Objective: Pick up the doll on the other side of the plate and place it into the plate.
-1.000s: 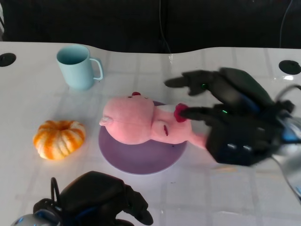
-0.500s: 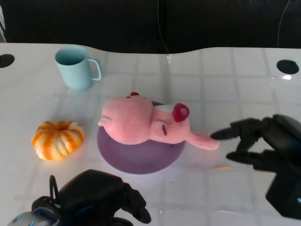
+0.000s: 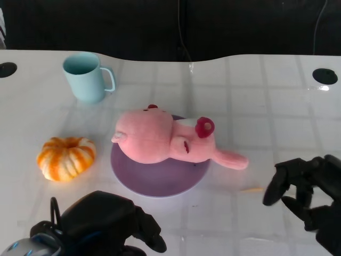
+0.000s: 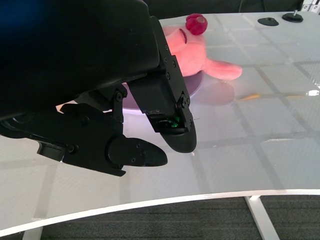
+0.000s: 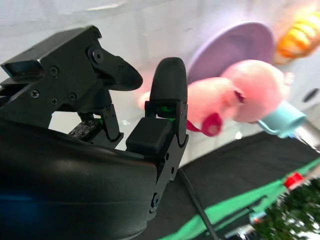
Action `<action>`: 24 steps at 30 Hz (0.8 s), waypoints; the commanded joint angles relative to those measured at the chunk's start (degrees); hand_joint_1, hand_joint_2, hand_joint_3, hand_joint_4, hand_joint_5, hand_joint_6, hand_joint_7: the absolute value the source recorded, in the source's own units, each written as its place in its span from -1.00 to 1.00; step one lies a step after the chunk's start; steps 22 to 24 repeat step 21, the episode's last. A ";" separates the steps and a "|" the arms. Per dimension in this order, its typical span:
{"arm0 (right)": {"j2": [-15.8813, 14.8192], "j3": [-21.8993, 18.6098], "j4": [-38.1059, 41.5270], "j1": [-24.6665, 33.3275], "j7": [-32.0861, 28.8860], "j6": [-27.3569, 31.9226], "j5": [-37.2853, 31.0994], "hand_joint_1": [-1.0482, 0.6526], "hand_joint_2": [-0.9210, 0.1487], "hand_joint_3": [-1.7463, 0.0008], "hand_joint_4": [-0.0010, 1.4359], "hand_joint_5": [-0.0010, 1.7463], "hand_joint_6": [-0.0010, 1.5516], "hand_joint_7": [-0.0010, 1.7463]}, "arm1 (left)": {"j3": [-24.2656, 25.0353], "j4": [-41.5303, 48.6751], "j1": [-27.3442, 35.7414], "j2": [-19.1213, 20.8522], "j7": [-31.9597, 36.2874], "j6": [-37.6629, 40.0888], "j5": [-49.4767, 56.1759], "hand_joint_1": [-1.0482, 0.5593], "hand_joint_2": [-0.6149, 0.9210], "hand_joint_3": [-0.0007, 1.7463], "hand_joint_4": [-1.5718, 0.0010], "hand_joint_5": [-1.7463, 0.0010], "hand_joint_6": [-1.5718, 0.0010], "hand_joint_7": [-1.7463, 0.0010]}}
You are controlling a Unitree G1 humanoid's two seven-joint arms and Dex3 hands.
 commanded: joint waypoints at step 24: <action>-1.78 1.24 2.68 -2.75 2.68 0.99 -0.38 0.19 -0.12 -0.34 0.11 0.98 0.02 0.52 | 1.15 0.24 0.54 1.38 0.31 -0.81 -0.92 -0.01 1.00 -0.72 0.06 -0.52 -0.38 0.99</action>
